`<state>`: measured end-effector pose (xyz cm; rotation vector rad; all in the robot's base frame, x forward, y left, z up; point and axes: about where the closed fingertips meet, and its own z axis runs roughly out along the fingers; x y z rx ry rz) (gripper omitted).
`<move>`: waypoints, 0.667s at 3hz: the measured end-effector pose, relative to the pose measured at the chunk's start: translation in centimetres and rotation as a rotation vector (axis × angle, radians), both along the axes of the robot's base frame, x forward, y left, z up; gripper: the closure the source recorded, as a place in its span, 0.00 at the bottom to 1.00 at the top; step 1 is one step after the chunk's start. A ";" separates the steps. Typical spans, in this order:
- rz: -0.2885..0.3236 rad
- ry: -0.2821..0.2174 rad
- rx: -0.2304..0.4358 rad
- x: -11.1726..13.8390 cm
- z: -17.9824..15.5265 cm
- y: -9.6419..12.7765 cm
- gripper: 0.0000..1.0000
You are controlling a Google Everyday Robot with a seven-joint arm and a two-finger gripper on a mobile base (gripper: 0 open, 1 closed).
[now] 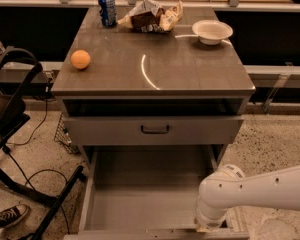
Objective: Open middle drawer
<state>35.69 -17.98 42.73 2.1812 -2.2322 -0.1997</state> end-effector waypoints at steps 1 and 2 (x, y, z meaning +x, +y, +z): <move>0.000 0.002 0.000 -0.1 -0.1 0.0 0.05; 0.000 0.003 0.000 -0.1 -0.1 0.0 0.00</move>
Offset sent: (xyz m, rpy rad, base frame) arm -0.0007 -0.0001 -0.0005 -0.0002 0.0016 0.0001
